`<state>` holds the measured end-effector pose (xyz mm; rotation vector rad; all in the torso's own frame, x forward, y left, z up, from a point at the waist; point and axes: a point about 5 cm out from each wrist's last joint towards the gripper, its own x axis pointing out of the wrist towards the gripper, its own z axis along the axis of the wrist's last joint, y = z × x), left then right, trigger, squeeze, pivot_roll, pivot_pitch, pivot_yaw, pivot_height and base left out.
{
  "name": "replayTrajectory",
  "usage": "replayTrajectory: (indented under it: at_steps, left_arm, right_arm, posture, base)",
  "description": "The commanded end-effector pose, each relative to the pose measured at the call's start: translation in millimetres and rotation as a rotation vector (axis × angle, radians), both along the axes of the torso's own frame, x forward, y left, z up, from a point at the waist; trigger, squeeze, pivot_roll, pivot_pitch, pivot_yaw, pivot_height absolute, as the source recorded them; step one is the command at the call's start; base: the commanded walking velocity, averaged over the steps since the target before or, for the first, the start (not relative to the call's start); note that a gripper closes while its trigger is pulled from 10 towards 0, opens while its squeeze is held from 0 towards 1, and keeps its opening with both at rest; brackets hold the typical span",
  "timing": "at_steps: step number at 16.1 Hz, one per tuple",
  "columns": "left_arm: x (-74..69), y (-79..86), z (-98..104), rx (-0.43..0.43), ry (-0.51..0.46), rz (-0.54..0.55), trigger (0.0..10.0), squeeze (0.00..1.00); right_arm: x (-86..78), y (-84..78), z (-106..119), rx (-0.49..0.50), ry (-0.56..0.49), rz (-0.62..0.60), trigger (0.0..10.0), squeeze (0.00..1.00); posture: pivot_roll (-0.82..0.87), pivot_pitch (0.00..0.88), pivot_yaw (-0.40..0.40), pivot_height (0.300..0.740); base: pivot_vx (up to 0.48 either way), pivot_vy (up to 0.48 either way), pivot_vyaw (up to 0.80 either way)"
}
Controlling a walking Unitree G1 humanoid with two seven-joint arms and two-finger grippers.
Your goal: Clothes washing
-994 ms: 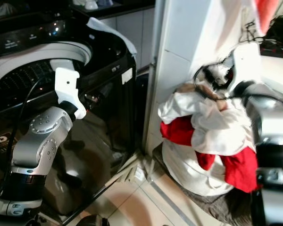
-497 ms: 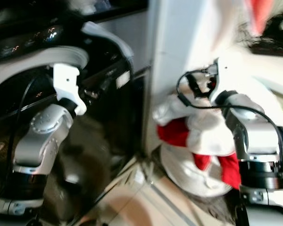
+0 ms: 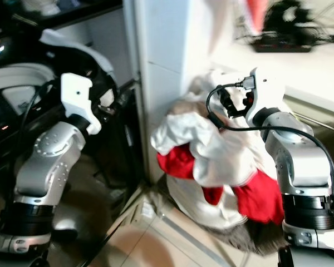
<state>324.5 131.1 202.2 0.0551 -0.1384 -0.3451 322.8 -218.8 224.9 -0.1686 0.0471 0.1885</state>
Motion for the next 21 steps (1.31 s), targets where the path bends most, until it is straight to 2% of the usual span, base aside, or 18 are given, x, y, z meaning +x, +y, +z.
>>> replayTrajectory:
  at_steps: [1,4,11,14,15,19,21]
  left_arm:
    - [1.3,3.7,3,0.008,-0.015,0.019,10.0,0.00]
    - [0.6,3.5,3,0.013,-0.013,0.016,10.0,0.00]
    - [-2.6,-1.2,-2,-0.016,0.029,-0.043,10.0,0.00]
    - [-2.1,-1.7,-3,-0.017,0.039,-0.039,10.0,0.00]
    - [-1.9,-1.4,-3,-0.013,0.036,-0.034,10.0,0.00]
    - [-1.4,-0.1,-4,-0.020,0.028,-0.012,10.0,0.00]
    - [-6.4,-0.3,-10,-0.033,0.026,-0.003,10.0,0.00]
  right_arm:
    - [-1.1,1.9,8,-0.013,-0.019,0.012,10.0,0.00]
    - [-3.1,-0.3,8,-0.019,-0.018,0.001,10.0,0.00]
    - [-6.9,-15.5,15,-0.045,-0.026,-0.071,10.0,0.00]
    - [-7.7,-14.8,17,-0.048,-0.031,-0.083,10.0,0.00]
    - [-8.2,-11.6,17,-0.044,-0.035,-0.082,10.0,0.00]
    - [-17.2,19.8,7,0.022,-0.063,-0.064,10.0,0.00]
    - [-33.7,43.6,-4,0.056,-0.077,-0.021,10.0,0.00]
  posture:
    - [0.04,0.000,0.006,0.740]
    - [0.04,0.000,0.007,0.740]
    - [0.03,0.000,0.023,0.740]
    - [0.02,0.000,0.023,0.740]
    - [0.03,0.000,0.023,0.740]
    - [0.03,0.000,0.019,0.740]
    - [0.03,0.000,0.016,0.740]
  base:
    - [0.307,0.000,0.00]
    - [0.297,0.000,0.00]
    - [0.000,0.000,0.00]
    - [0.000,0.000,0.00]
    - [0.000,0.000,0.00]
    - [0.000,0.000,0.00]
    - [0.000,0.000,0.00]
